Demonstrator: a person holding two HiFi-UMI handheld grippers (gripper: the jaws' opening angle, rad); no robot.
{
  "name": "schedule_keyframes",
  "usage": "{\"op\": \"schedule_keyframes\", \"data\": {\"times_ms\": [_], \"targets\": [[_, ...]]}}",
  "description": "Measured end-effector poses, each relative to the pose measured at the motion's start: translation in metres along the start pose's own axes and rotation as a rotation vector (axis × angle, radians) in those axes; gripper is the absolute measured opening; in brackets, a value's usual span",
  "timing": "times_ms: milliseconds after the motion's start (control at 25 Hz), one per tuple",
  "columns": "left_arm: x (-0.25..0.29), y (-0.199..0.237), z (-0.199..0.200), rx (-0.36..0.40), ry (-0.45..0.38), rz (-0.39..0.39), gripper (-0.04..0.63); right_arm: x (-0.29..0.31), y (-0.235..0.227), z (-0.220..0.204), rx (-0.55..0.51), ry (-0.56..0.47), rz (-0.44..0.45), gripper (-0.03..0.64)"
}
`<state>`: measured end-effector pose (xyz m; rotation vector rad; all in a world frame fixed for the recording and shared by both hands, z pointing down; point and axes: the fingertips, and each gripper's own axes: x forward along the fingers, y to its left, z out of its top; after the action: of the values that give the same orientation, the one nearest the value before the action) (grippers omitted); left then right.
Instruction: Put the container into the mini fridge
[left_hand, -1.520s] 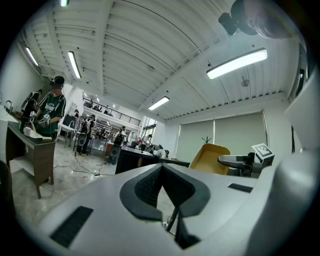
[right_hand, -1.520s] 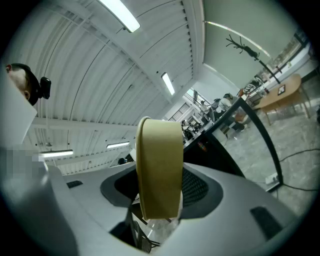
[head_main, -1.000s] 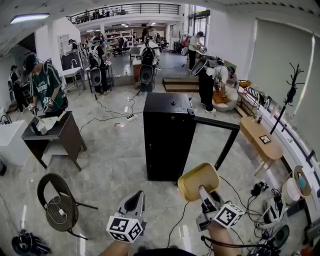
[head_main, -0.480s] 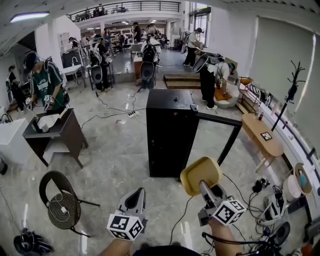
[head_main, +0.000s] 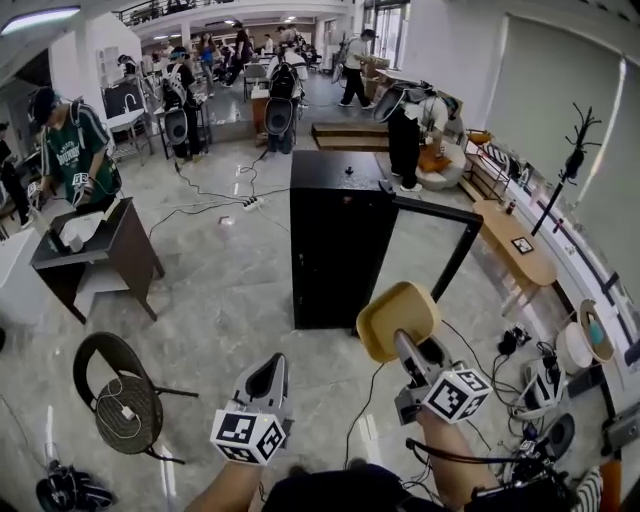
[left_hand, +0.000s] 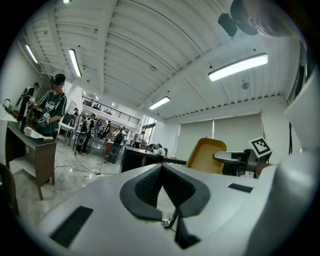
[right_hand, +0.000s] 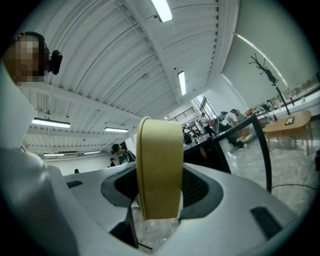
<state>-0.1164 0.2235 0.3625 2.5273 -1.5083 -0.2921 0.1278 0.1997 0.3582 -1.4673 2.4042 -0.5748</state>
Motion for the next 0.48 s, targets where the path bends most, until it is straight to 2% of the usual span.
{"op": "schedule_keyframes", "data": {"times_ms": [320, 480], "targets": [[-0.005, 0.032, 0.006, 0.017, 0.005, -0.056, 0.008, 0.024, 0.035, -0.010, -0.163, -0.011, -0.040, 0.224], [-0.007, 0.034, 0.008, 0.003, 0.011, -0.065, 0.008, 0.027, 0.041, -0.008, -0.229, -0.014, -0.064, 0.224]]}}
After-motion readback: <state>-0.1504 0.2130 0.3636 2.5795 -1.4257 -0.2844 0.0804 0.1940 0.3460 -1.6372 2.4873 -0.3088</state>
